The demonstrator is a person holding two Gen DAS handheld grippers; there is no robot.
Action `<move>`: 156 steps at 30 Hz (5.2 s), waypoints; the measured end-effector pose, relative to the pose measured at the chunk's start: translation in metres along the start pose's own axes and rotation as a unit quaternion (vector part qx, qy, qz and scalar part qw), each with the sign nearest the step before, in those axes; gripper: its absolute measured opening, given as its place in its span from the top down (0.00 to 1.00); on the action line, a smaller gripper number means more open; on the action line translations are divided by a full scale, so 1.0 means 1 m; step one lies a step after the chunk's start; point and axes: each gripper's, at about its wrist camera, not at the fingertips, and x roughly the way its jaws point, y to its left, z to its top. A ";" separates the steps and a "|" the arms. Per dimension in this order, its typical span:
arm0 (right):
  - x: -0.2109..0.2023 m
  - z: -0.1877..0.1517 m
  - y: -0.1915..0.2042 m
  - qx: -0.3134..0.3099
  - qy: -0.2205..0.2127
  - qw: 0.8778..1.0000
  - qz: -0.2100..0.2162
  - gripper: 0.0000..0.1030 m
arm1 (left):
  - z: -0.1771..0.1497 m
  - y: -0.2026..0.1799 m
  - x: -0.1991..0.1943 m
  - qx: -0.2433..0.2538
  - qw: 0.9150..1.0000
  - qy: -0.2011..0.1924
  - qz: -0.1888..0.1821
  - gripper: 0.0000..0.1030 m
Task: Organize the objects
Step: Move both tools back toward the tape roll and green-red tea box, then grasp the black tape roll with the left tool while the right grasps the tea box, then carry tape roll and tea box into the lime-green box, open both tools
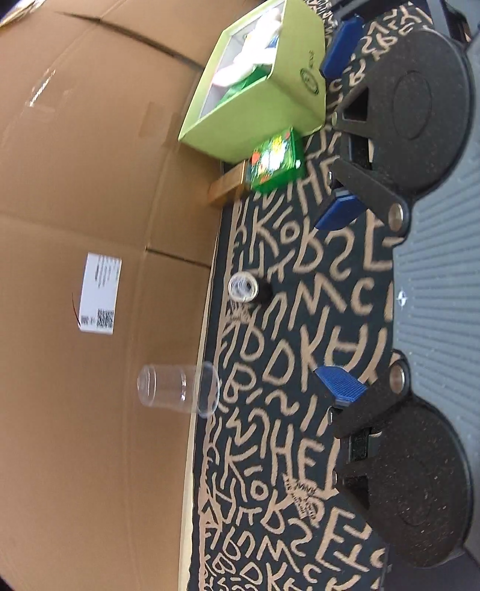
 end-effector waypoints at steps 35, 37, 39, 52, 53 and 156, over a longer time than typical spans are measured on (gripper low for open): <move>0.131 0.006 0.000 0.072 0.083 0.982 -0.152 0.00 | 0.028 0.048 0.018 0.008 1.000 -0.001 -0.012 0.19; 0.142 0.004 -0.007 0.107 0.087 0.986 -0.095 0.03 | 0.028 0.050 0.018 0.007 1.000 -0.001 -0.013 0.19; 0.128 -0.001 -0.014 0.131 0.044 0.990 0.026 0.08 | 0.029 0.053 0.018 0.009 1.000 -0.006 -0.009 0.19; 0.157 0.017 0.011 0.027 0.056 0.997 -0.041 0.06 | 0.035 0.042 0.048 0.048 0.999 0.004 0.004 0.19; 0.163 0.018 0.012 0.022 0.058 0.997 -0.037 0.07 | 0.036 0.045 0.048 0.043 0.999 0.003 0.004 0.19; -0.089 -0.029 -0.209 0.113 -0.099 0.970 -0.192 0.00 | 0.032 -0.231 0.031 0.162 0.975 -0.038 -0.148 0.12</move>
